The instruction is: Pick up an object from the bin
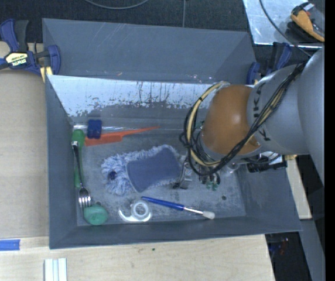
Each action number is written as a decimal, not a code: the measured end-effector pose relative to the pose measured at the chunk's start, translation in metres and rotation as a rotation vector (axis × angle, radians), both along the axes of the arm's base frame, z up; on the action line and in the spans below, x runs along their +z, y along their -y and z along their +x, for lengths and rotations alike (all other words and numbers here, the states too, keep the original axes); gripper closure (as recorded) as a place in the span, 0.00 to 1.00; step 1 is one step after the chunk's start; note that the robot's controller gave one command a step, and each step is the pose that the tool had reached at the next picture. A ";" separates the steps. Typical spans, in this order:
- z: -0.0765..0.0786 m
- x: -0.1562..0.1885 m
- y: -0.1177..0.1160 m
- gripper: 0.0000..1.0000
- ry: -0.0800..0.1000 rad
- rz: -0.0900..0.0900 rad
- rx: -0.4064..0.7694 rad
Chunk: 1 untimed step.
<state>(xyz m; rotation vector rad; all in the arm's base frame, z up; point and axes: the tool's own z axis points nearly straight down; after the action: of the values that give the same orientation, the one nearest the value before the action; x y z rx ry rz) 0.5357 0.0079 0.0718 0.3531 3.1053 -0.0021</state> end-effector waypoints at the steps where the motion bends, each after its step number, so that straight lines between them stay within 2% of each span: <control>1: -0.026 0.000 -0.039 1.00 0.003 -0.008 0.407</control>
Offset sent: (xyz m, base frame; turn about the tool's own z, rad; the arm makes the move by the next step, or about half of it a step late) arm -0.0027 0.0087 0.1109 -0.0685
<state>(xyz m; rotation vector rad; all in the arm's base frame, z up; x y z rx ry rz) 0.5093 0.0471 0.0717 -0.2821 3.1086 -0.0086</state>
